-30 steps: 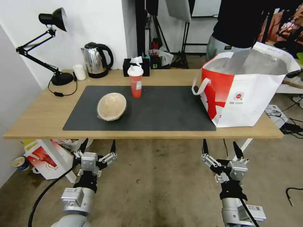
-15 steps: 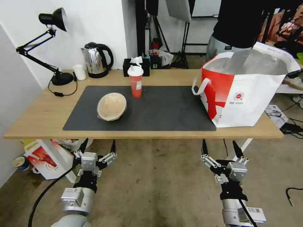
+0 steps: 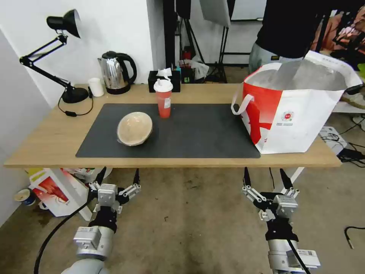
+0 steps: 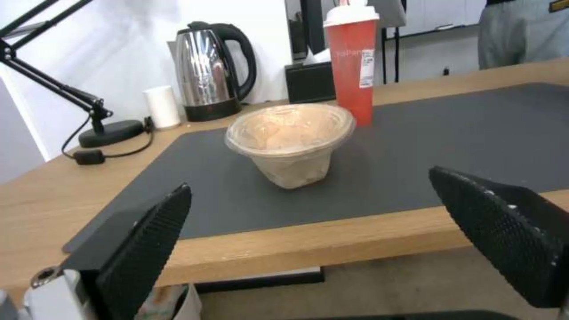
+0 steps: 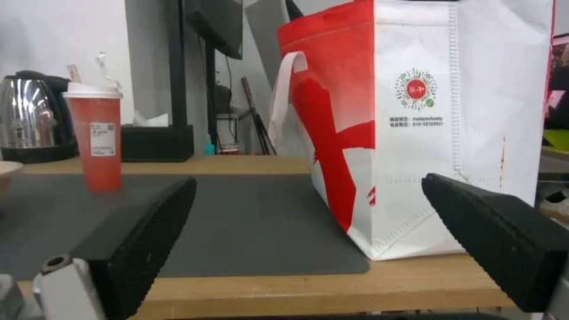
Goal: Pick up the trash from the table and place it into the takeout bag.
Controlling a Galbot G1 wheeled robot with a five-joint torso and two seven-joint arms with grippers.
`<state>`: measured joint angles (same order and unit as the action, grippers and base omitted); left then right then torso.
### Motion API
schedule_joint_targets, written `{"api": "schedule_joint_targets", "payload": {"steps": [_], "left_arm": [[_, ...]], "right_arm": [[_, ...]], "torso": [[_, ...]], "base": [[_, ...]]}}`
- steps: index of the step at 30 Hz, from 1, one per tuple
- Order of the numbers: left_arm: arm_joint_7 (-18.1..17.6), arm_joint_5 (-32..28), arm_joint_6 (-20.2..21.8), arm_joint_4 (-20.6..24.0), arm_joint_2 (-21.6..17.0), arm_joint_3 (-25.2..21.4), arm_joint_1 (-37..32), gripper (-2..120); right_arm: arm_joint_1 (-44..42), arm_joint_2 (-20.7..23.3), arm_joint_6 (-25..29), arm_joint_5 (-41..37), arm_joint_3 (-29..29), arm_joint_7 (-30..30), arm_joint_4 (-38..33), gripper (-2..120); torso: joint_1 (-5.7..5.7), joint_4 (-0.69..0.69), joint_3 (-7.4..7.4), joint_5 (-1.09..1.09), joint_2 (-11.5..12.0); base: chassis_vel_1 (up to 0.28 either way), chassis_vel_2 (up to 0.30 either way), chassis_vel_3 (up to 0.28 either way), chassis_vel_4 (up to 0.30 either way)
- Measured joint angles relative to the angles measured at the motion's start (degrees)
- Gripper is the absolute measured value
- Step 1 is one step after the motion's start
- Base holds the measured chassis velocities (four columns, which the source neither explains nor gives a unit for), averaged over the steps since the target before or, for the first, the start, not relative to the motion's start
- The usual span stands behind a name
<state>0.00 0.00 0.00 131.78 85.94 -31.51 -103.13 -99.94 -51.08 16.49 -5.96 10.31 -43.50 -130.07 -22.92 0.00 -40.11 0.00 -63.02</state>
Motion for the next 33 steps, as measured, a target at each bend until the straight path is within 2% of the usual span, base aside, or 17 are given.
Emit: {"api": "schedule_joint_targets", "payload": {"steps": [22, 33], "left_arm": [[0.0, 0.0, 0.0, 0.0, 0.0, 0.0, 0.0, 100], [0.0, 0.0, 0.0, 0.0, 0.0, 0.0, 0.0, 100]], "right_arm": [[0.3, 0.77, -0.08, 0.49, 0.13, 0.6, -0.81, 100], [1.02, 1.43, -0.51, -1.9, 0.27, 1.35, -3.1, 100]], "torso": [[0.0, 0.0, 0.0, 0.0, 0.0], [0.0, 0.0, 0.0, 0.0, 0.0]], "base": [[0.0, 0.0, 0.0, 0.0], [0.0, 0.0, 0.0, 0.0]]}}
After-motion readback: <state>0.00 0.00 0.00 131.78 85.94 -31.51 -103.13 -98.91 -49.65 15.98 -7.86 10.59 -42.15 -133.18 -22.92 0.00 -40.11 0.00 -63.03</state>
